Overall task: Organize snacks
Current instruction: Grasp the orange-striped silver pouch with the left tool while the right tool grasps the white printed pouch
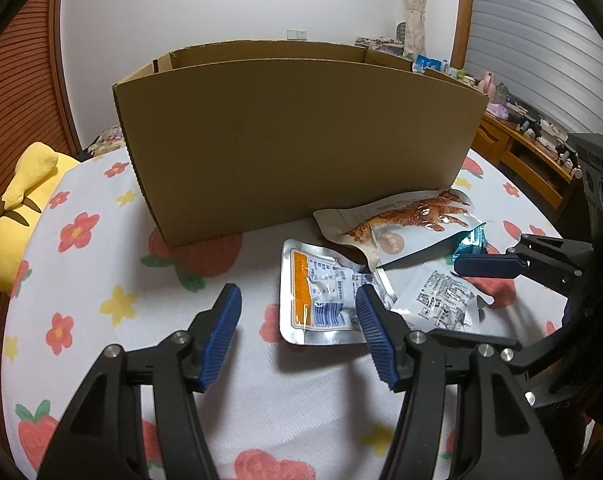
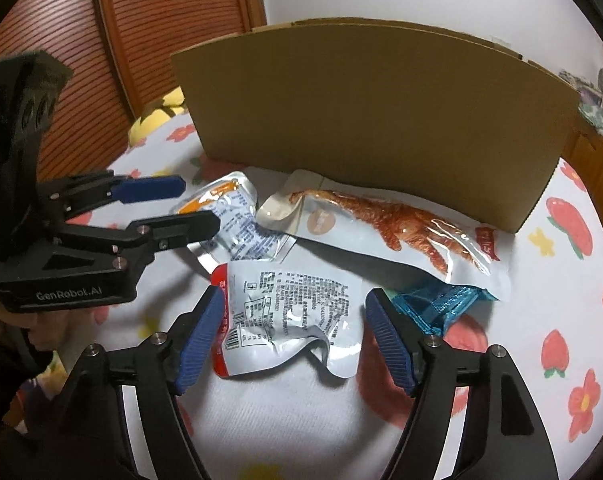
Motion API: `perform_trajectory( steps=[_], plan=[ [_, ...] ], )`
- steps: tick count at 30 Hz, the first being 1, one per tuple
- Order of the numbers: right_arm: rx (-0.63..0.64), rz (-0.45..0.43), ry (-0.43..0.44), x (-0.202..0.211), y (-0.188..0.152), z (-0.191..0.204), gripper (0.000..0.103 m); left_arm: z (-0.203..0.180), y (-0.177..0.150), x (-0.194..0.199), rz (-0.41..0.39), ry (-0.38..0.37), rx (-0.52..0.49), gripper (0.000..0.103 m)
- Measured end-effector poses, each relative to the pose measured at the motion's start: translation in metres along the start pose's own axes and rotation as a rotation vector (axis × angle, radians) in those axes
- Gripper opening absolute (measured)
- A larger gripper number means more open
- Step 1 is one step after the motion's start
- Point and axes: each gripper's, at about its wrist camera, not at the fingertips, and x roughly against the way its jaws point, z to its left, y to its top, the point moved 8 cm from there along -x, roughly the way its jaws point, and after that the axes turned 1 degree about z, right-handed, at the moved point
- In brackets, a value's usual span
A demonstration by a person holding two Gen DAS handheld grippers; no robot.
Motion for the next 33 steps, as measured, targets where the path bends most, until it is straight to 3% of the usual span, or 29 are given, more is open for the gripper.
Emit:
perform_trajectory(
  steps=[21,29,33],
  plan=[
    [0.096,0.069,-0.068,-0.014,-0.008,0.006,0.087,0.004,-0.003,-0.006,0.002,0.004,0.009,0.061],
    [0.104,0.059,-0.049,-0.006,-0.012,0.009,0.070,-0.002,0.000,-0.005,-0.002,-0.012,-0.004,0.062],
    [0.094,0.045,-0.040,-0.001,-0.015,0.006,0.063,-0.009,0.006,-0.005,-0.008,-0.014,-0.021,0.069]
  ],
)
